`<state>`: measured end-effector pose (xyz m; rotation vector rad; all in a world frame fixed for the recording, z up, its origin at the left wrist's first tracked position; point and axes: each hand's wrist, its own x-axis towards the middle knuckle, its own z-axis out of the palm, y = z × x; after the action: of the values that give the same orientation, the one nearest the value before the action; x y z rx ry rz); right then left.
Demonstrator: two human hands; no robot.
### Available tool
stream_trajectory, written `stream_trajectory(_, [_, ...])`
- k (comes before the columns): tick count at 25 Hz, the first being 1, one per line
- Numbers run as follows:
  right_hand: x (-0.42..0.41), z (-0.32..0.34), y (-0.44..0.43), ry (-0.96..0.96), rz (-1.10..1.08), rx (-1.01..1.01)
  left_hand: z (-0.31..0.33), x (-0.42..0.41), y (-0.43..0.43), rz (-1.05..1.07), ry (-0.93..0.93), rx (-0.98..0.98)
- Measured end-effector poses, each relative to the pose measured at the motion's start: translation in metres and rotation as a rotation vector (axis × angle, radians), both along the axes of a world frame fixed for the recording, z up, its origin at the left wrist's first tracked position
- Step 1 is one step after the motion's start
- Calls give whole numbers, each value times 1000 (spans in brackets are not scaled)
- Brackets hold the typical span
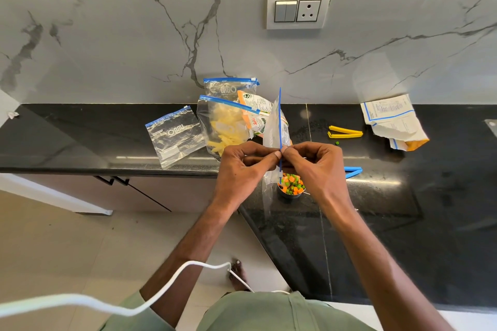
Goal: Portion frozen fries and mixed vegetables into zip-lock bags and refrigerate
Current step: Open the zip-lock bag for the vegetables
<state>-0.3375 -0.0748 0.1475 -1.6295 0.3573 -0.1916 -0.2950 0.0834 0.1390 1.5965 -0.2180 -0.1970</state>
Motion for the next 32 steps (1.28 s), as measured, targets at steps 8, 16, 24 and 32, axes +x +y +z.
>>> stream_trajectory(8, [-2, 5, 1, -20, 17, -43, 7, 3, 2, -13, -42, 17])
stream_trajectory(16, [-2, 6, 2, -29, 16, -72, 10, 4, 2, -11, -51, 65])
stream_trajectory(24, [1, 9, 4, -67, -100, 130, 11, -3, 3, -204, -306, 224])
stream_trajectory(32, [3, 17, -12, -479, 150, -641, 13, 4, 12, -88, -509, 278])
